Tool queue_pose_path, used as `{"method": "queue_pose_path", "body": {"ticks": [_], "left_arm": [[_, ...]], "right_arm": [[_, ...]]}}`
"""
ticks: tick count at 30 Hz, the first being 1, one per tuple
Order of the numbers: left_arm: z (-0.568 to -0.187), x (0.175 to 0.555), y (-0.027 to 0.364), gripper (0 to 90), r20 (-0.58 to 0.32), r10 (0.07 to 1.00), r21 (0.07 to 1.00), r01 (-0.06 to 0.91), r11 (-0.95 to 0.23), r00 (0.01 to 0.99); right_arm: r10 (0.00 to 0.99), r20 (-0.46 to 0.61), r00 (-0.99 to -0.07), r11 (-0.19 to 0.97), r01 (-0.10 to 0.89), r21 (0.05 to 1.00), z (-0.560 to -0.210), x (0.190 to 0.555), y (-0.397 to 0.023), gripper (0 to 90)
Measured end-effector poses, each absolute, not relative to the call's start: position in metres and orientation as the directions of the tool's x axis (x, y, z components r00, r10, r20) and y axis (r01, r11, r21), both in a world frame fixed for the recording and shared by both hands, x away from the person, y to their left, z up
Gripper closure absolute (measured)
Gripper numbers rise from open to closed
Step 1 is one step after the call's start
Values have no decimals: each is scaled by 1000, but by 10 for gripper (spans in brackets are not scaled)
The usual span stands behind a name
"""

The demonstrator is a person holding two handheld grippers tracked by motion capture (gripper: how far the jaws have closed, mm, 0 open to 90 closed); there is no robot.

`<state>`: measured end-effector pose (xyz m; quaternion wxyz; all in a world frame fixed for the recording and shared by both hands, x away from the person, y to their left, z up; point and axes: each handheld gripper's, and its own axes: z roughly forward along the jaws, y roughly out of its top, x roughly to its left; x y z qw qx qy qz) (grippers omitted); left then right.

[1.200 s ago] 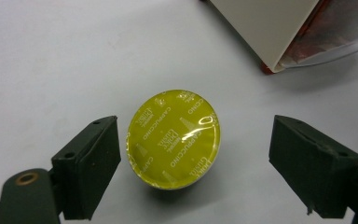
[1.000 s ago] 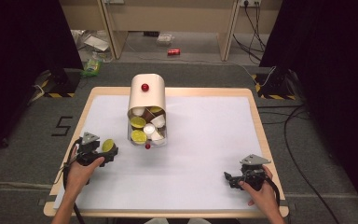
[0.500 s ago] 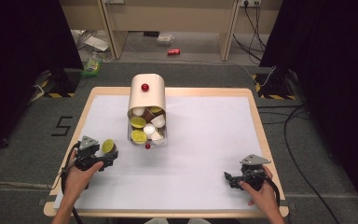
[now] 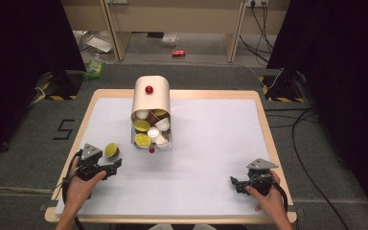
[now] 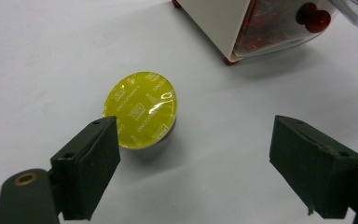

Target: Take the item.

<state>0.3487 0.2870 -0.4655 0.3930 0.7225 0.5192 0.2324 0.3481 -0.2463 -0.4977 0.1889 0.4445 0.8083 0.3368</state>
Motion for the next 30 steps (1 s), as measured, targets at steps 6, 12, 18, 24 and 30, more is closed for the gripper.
{"method": "queue_pose_path", "body": {"ticks": [6, 12, 18, 24, 30], "left_arm": [[-467, 342, 284, 160, -77, 928, 812, 563, -154, 365], [-471, 336, 281, 168, -79, 925, 813, 561, -157, 373], [-474, 333, 279, 172, -84, 923, 813, 561, -155, 376], [-478, 330, 277, 175, -83, 921, 809, 565, -161, 381], [-485, 328, 276, 178, -81, 919, 801, 575, -170, 385]], "right_arm": [[847, -5, -532, 377, 594, 711, -498, 348, -246, 78], [847, -4, -532, 377, 594, 710, -498, 348, -246, 78], [845, -7, -534, 380, 592, 711, -498, 348, -246, 78], [847, -5, -532, 377, 594, 710, -498, 348, -246, 78], [845, -8, -535, 381, 591, 711, -498, 348, -246, 77]]}}
